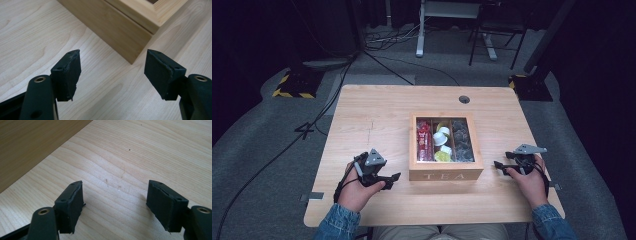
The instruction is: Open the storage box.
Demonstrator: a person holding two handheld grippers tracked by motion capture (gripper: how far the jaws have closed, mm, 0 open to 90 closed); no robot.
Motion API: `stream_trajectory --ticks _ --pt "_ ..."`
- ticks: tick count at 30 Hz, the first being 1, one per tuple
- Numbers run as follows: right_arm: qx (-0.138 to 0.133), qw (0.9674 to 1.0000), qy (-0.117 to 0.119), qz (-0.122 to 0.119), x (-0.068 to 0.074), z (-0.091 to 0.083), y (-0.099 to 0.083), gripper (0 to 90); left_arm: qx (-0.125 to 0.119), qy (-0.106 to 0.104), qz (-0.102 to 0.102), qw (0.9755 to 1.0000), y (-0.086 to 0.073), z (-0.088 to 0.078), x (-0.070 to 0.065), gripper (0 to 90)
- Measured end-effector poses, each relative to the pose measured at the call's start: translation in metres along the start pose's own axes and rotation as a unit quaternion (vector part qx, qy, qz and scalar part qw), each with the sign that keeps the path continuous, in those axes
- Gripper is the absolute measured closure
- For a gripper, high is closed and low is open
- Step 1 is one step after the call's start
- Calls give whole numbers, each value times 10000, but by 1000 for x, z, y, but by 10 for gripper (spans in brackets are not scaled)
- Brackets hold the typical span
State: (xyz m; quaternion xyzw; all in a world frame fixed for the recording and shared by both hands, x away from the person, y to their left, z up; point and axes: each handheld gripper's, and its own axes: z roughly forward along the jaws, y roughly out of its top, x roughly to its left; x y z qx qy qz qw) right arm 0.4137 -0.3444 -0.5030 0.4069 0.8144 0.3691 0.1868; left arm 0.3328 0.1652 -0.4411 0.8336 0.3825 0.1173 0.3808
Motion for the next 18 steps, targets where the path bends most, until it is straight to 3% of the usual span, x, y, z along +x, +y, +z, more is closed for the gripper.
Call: stream_trajectory --ticks 11,15,18 --pt "0 10000 0 -2 0 0 0 294 -196 -236 284 9991 8 15 -25 323" --pt "3 10000 2 -2 0 0 0 294 -211 -225 357 9989 4 23 -28 324" --pt "2 10000 2 -3 0 0 0 294 -353 -211 352 9985 2 27 -27 383"
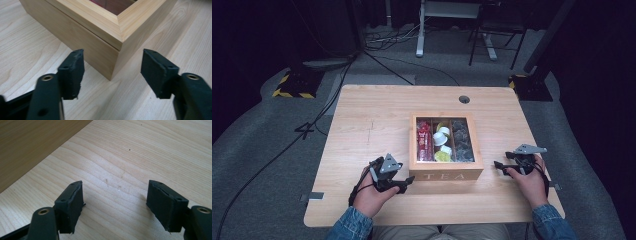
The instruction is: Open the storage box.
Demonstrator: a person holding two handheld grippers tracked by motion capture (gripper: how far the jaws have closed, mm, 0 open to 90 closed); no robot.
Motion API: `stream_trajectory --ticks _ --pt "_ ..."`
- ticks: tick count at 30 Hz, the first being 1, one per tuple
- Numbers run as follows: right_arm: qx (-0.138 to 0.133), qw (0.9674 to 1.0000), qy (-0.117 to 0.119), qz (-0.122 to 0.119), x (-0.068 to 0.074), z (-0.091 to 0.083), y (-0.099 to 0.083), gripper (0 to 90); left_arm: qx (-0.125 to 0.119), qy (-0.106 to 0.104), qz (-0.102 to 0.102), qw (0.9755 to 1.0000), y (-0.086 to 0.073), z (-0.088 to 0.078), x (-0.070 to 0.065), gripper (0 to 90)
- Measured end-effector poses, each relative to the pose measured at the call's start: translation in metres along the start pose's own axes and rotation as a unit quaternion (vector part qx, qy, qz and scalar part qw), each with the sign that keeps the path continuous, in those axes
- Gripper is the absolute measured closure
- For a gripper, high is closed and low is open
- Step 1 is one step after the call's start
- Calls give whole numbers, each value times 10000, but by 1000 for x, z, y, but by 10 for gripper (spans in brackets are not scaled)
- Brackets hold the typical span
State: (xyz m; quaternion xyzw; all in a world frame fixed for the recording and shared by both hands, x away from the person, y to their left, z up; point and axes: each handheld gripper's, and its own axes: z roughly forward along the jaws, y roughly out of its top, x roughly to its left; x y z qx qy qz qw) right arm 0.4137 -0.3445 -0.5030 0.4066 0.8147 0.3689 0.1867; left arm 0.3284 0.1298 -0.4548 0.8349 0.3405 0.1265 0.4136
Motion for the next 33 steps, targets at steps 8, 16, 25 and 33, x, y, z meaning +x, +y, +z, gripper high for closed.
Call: stream_trajectory --ticks 8,16,25,33 --pt "-1 10000 0 1 0 0 0 293 -125 -17 113 9999 -1 0 -2 659" --pt "2 10000 0 1 0 0 0 293 -36 68 208 9998 0 -1 -5 759" --pt "-174 9991 378 -45 11 -16 8 270 -95 88 256 9996 3 -3 -6 792" --pt "-415 9913 1104 -588 42 -49 32 205 -190 65 211 9996 6 -7 -5 790"
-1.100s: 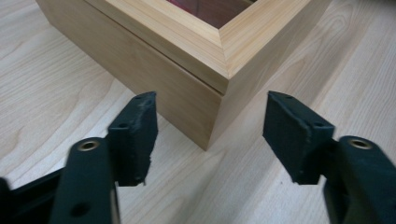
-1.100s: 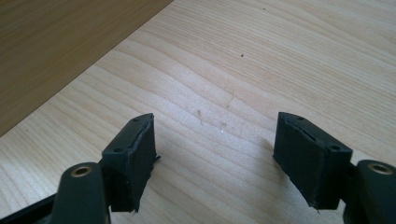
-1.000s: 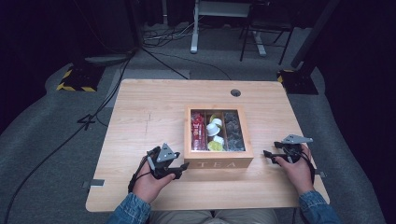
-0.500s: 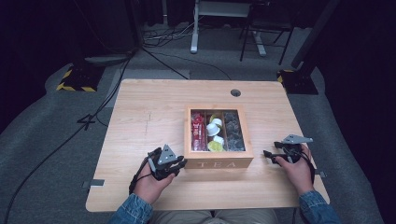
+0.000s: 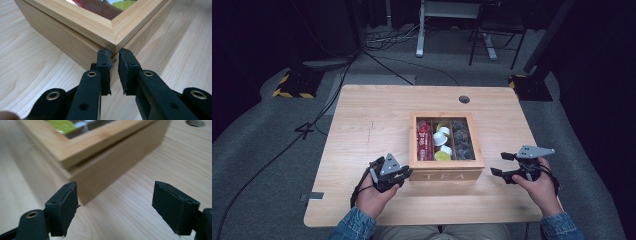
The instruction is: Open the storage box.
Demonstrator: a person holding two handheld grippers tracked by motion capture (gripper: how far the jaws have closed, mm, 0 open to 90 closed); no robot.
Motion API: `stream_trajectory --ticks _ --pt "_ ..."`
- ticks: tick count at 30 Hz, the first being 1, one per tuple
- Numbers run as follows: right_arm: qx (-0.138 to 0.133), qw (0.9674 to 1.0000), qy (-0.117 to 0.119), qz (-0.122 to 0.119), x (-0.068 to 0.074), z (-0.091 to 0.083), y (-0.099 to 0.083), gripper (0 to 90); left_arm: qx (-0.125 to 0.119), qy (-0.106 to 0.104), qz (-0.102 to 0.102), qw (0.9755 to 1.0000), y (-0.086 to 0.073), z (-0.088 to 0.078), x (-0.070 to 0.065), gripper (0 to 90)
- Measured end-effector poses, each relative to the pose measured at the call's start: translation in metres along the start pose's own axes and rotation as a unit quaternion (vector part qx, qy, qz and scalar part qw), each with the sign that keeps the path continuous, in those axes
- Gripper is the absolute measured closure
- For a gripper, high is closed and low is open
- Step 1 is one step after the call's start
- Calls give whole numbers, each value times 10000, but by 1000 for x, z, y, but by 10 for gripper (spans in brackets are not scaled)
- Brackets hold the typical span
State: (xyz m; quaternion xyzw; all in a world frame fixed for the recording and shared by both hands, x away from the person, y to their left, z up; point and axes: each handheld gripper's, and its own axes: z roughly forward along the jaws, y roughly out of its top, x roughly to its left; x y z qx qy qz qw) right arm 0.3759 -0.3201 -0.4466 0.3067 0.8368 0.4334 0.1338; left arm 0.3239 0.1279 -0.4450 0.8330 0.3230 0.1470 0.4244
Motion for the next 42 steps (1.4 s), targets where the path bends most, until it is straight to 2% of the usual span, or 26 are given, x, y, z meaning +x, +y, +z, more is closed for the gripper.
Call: stream_trajectory --ticks 2,6,10,14,24,30,35,42 --pt "10 9998 82 -155 9 1 5 200 -45 -38 -54 10000 0 -1 0 790" --pt "-78 9986 132 -514 24 8 16 219 -32 -21 -5 10000 2 -2 1 790" --pt "-82 9970 53 -763 32 16 23 243 -53 -43 -28 10000 4 -3 1 789" --pt "-149 9968 -43 -782 35 22 27 293 -77 -50 -39 10000 4 -3 1 789" --pt "-156 9943 -257 -1022 38 26 29 301 -130 -50 -22 9999 5 -4 2 789" --pt "-252 9934 -313 -1078 39 23 32 320 -253 -41 -32 9997 6 -6 2 788" --pt "-272 9926 -287 -1147 39 19 38 327 -434 15 38 9990 6 -5 3 736" --pt "-524 9907 -333 -1210 38 10 50 348 -356 135 51 9993 3 -6 5 675"
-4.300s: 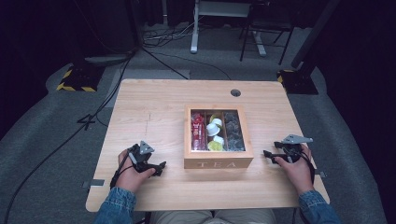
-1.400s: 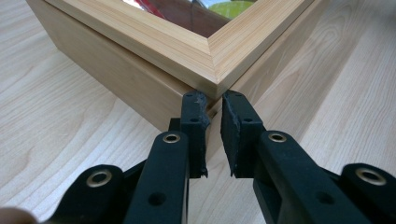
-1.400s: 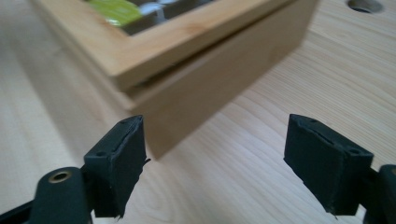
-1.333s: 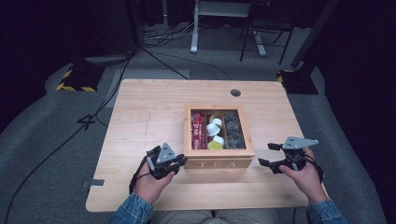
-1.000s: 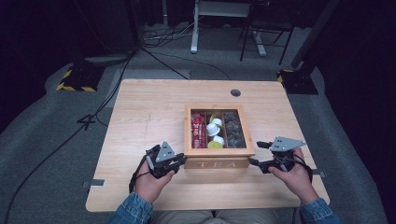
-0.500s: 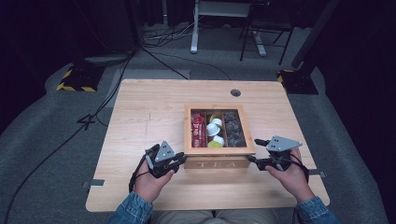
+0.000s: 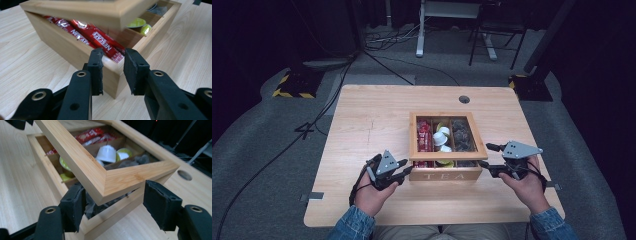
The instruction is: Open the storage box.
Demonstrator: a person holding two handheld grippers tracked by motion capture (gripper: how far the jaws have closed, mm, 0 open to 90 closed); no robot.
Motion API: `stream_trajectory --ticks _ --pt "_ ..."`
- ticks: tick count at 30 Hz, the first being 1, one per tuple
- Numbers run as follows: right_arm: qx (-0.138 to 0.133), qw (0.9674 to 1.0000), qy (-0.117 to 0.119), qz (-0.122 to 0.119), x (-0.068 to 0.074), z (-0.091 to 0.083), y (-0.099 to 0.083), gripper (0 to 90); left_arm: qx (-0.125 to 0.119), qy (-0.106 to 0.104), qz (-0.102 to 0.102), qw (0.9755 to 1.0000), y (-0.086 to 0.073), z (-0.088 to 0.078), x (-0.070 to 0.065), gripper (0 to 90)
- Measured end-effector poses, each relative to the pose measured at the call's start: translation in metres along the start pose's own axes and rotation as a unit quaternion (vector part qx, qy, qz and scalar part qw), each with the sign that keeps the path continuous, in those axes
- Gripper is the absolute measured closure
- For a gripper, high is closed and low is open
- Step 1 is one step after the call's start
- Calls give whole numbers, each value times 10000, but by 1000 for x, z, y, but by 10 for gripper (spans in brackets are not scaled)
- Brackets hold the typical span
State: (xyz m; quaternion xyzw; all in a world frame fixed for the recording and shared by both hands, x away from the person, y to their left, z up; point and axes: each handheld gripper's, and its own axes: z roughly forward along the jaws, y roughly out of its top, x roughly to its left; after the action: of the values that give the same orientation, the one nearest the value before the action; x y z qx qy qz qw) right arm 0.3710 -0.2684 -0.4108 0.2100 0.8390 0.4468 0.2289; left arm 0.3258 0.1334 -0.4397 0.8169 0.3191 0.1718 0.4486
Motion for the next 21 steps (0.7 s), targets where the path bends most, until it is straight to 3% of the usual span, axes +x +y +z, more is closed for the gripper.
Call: stream_trajectory --ticks 12,21 --pt "-424 9990 36 -123 -24 -9 36 390 50 278 -314 9991 -12 -15 13 644" --pt "-515 9984 130 -198 -43 -5 62 468 274 639 -522 9962 -27 -23 27 617"
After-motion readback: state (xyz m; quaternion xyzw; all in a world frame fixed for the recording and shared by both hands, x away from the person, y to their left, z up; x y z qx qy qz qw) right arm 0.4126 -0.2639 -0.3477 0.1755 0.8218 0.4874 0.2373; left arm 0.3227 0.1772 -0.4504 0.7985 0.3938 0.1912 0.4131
